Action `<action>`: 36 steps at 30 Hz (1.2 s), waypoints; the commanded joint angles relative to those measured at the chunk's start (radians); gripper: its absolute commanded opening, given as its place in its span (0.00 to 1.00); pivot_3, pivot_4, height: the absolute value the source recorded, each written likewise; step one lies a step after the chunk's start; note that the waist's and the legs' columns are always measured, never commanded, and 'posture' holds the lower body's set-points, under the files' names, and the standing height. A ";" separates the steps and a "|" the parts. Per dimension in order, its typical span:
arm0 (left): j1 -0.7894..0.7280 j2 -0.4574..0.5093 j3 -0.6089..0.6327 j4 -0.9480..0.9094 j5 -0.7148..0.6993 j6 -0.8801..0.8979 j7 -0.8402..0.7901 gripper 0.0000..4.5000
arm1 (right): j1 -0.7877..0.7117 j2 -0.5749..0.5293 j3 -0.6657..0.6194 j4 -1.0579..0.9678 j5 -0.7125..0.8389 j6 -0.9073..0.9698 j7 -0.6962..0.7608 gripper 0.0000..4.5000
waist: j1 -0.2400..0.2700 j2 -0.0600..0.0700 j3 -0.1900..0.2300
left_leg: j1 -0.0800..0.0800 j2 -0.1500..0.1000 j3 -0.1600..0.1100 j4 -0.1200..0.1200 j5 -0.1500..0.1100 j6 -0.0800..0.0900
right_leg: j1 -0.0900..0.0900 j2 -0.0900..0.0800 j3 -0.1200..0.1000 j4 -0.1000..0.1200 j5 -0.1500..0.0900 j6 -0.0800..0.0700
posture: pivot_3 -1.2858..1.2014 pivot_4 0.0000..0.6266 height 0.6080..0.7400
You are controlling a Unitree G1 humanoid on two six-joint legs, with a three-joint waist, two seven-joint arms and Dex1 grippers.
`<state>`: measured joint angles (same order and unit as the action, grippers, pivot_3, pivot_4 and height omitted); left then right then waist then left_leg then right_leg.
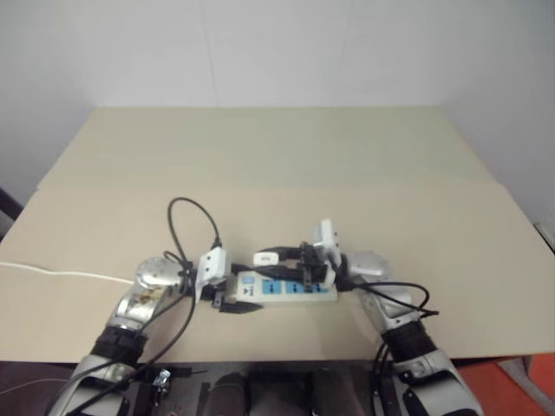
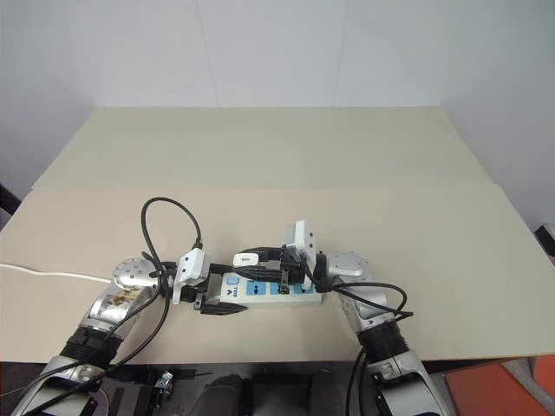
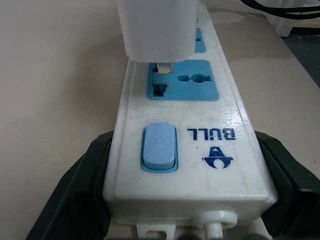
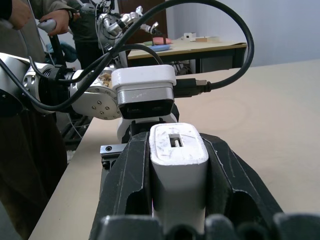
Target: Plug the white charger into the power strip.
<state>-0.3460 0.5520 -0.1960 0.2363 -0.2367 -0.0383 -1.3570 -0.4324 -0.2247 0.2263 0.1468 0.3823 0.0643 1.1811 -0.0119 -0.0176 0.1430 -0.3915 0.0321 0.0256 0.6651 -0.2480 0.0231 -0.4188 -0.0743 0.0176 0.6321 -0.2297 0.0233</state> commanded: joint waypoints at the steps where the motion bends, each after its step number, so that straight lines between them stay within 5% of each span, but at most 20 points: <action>1: 0.002 -0.001 0.000 -0.030 -0.013 0.000 -0.003 0.74 | -0.018 -0.008 0.002 0.001 -0.007 -0.023 0.021 0.25 | 0.000 0.000 0.000 | 0.000 0.000 0.000 0.000 0.000 0.000 | 0.000 0.000 0.000 0.000 0.000 0.000 | 0.52 0.24 1.00; 36: 0.005 0.021 0.008 -0.035 -0.016 0.006 0.011 0.74 | -0.003 -0.145 0.073 0.231 -0.137 -0.134 0.091 0.25 | 0.001 0.000 0.000 | 0.013 0.000 0.000 -0.001 0.000 0.000 | 0.014 0.000 -0.001 -0.003 0.000 0.000 | 0.52 0.24 1.00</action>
<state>-0.3381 0.5440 -0.2205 0.2334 -0.2363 -0.0275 -1.3414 -0.4721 -0.3093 0.2892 0.3123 0.3279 -0.0964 1.2744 -0.0109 -0.0177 0.1429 -0.3785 0.0322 0.0252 0.6645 -0.2482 0.0231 -0.4043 -0.0746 0.0167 0.6296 -0.2300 0.0234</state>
